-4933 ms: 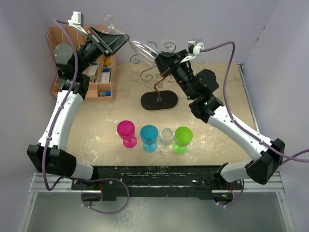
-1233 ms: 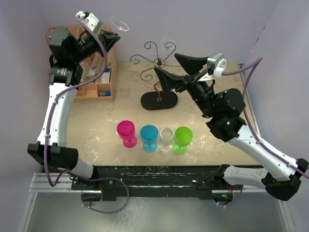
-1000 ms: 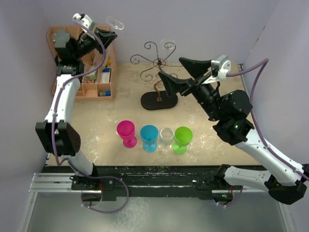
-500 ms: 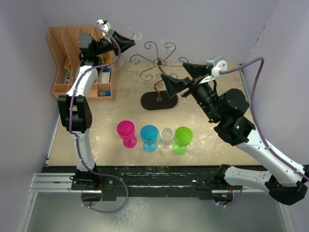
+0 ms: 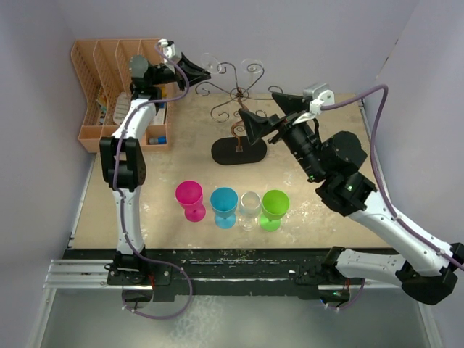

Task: Place the wine glass upside down on the wine glass rack

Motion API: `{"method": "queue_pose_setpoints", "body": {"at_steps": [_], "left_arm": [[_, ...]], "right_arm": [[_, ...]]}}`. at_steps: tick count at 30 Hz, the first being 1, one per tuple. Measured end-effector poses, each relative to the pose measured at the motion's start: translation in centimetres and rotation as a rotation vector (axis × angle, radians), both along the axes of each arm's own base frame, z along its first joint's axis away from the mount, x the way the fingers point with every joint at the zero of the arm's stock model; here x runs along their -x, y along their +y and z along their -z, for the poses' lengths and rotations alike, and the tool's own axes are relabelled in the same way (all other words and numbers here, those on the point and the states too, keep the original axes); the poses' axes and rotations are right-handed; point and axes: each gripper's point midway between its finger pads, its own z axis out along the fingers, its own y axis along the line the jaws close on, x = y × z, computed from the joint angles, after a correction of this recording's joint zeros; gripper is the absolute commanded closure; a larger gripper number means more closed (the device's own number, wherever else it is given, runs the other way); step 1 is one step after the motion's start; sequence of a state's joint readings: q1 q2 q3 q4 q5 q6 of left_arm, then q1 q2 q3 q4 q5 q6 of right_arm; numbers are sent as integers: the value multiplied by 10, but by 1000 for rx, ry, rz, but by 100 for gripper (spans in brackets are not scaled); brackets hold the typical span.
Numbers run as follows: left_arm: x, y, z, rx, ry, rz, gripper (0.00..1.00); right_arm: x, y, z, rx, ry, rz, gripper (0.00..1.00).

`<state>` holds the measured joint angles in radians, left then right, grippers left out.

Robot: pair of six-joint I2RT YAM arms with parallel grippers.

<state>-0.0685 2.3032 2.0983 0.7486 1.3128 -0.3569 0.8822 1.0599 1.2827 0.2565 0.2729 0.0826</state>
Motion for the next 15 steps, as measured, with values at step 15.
{"method": "queue_pose_setpoints", "body": {"at_steps": [15], "left_arm": [[23,-13,7,-27,-75,118,100]], "right_arm": [[-29,14,30,62,28,60,0]]}}
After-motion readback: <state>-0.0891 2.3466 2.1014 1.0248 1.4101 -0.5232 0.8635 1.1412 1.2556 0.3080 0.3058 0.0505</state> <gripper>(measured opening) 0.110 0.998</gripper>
